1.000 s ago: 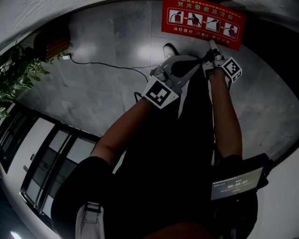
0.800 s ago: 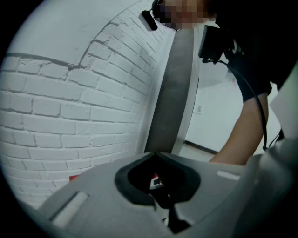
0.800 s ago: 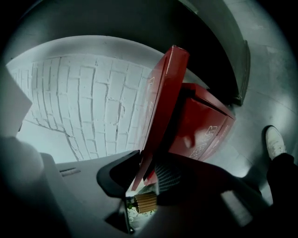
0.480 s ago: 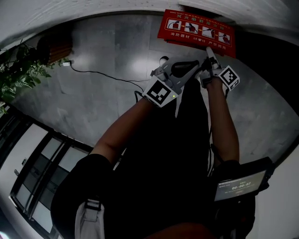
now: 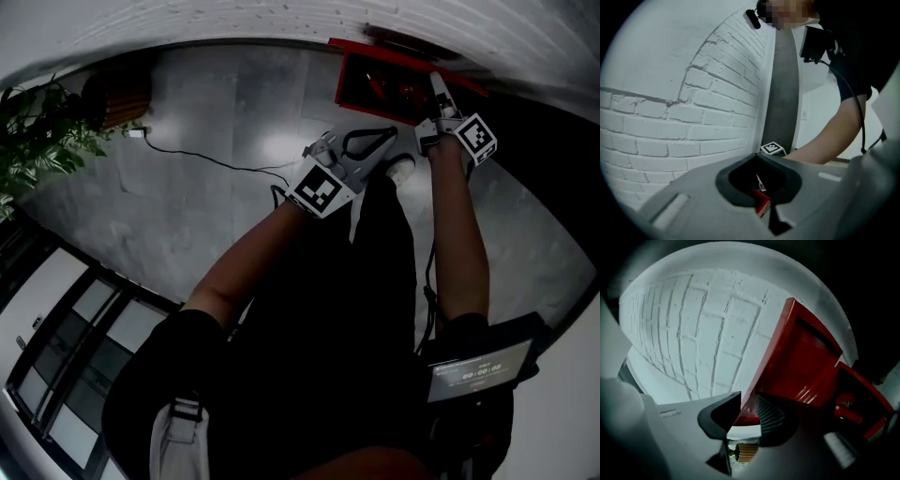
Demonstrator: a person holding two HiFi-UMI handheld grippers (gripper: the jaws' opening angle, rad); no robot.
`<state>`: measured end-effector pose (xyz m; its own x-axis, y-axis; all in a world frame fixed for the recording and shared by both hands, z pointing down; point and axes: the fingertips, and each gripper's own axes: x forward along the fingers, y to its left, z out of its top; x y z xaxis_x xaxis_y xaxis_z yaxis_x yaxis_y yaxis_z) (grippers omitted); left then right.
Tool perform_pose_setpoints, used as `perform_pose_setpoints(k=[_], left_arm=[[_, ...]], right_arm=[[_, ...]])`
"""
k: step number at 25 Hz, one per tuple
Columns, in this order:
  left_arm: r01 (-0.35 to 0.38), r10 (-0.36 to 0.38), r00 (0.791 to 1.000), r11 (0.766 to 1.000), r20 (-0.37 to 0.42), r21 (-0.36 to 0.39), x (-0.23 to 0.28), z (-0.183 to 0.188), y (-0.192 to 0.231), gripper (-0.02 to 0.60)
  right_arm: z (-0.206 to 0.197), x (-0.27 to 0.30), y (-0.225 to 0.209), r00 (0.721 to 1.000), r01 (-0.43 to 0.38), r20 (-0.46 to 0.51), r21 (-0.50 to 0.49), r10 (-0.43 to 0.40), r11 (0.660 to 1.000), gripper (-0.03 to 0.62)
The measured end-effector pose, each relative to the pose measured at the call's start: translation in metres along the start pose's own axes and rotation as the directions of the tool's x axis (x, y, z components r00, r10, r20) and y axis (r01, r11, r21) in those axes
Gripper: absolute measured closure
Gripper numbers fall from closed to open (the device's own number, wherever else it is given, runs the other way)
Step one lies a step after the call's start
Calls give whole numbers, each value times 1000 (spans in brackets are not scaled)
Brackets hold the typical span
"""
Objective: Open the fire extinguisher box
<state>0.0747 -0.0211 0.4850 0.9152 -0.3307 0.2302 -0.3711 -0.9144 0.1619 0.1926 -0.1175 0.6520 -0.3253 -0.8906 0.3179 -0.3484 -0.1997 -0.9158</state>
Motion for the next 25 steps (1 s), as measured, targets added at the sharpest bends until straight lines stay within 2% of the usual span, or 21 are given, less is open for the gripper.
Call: perform_pose_setpoints(k=[3, 6, 8, 12, 16, 18, 21, 23, 25], left_arm=[[-13, 13, 1000, 1000, 5, -28, 0, 4, 9, 577], [-20, 20, 1000, 1000, -9, -2, 1, 1, 17, 577], [-22, 22, 1000, 1000, -6, -20, 2, 1, 22, 577], [-15, 15, 1000, 1000, -2, -15, 8, 0, 25, 577], [-4, 5, 1000, 998, 14, -67, 12, 12, 24, 578], [-4, 6, 1000, 997, 23, -73, 13, 15, 24, 577], [-12, 14, 999, 998, 36, -57, 11, 23, 24, 577], [-9, 12, 998, 998, 57, -65, 6, 34, 21, 578], [5, -1, 998, 998, 63, -62, -3, 48, 13, 578]], right_arm=[[16, 17, 9, 999, -52, -2, -40, 52, 998, 489], [27, 29, 10, 998, -68, -6, -51, 68, 996, 442], [33, 37, 11, 996, -84, -13, -58, 83, 995, 419], [35, 38, 12, 998, -55, -9, -45, 55, 997, 419], [28, 30, 39, 994, -96, -63, -157, 87, 983, 419], [25, 25, 61, 987, -146, -95, -247, 126, 958, 433], [25, 5, 94, 984, -174, -115, -410, 138, 895, 519], [21, -13, 123, 979, -200, -127, -530, 157, 824, 569], [10, -38, 155, 972, -234, -157, -651, 173, 722, 586]])
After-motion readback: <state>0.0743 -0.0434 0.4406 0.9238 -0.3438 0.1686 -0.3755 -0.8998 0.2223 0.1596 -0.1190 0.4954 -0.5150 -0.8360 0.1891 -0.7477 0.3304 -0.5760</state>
